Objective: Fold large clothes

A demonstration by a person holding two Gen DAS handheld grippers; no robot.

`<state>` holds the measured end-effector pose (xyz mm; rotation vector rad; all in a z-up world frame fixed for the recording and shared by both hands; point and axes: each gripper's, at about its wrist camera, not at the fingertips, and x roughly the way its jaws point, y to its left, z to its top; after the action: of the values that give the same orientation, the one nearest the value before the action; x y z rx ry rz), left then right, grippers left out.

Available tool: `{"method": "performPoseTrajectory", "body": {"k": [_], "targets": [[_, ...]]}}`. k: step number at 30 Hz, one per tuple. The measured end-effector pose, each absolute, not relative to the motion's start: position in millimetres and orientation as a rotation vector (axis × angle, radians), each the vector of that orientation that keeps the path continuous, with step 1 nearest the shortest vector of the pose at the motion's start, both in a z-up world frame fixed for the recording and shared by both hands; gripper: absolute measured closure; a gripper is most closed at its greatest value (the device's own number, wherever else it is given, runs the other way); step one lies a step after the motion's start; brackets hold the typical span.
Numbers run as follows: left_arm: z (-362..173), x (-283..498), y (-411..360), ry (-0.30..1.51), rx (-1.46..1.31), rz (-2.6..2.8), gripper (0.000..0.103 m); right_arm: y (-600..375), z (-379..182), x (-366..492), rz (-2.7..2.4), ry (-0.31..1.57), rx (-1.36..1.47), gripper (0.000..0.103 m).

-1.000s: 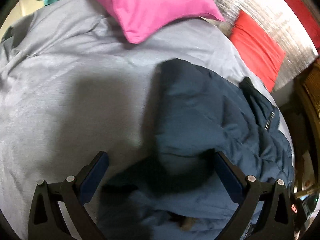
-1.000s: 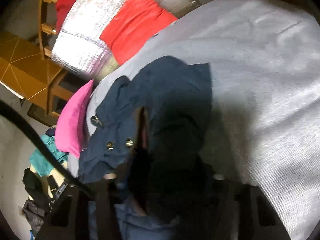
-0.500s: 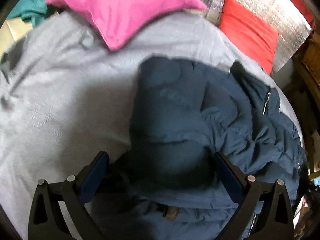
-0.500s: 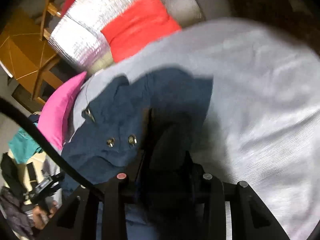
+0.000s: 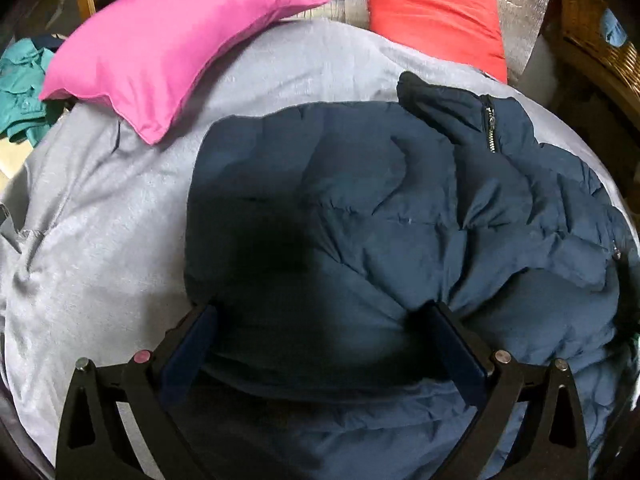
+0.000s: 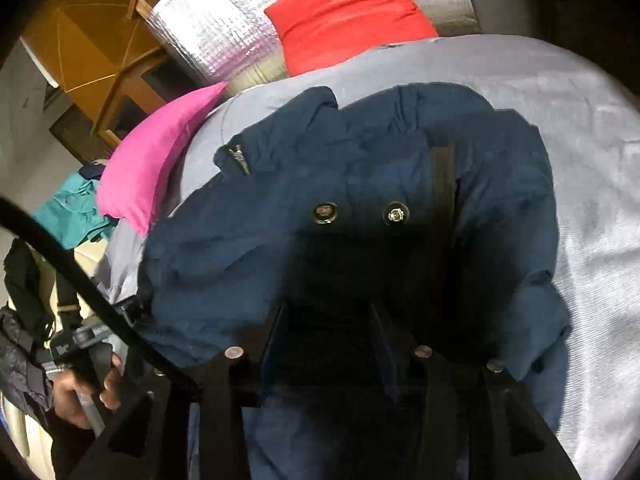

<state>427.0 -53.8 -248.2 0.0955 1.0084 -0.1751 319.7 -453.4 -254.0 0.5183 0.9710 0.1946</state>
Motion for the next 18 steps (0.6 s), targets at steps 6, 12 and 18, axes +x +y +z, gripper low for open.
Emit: {"method": "performPoseTrajectory", "body": {"k": [6,12,18], "targets": [[-232,417,-50,0.987,0.094,-0.173,0.0,-474,-232,306,0.178,0.929,0.545,0.055],[-215,378,-53,0.917,0.172,-0.156,0.0,-517,-218,270,0.088,0.866,0.602,0.042],[-212,326,-31,0.888,0.15,-0.155,0.0,-538,-208,224,0.048,0.837,0.616,0.038]]}}
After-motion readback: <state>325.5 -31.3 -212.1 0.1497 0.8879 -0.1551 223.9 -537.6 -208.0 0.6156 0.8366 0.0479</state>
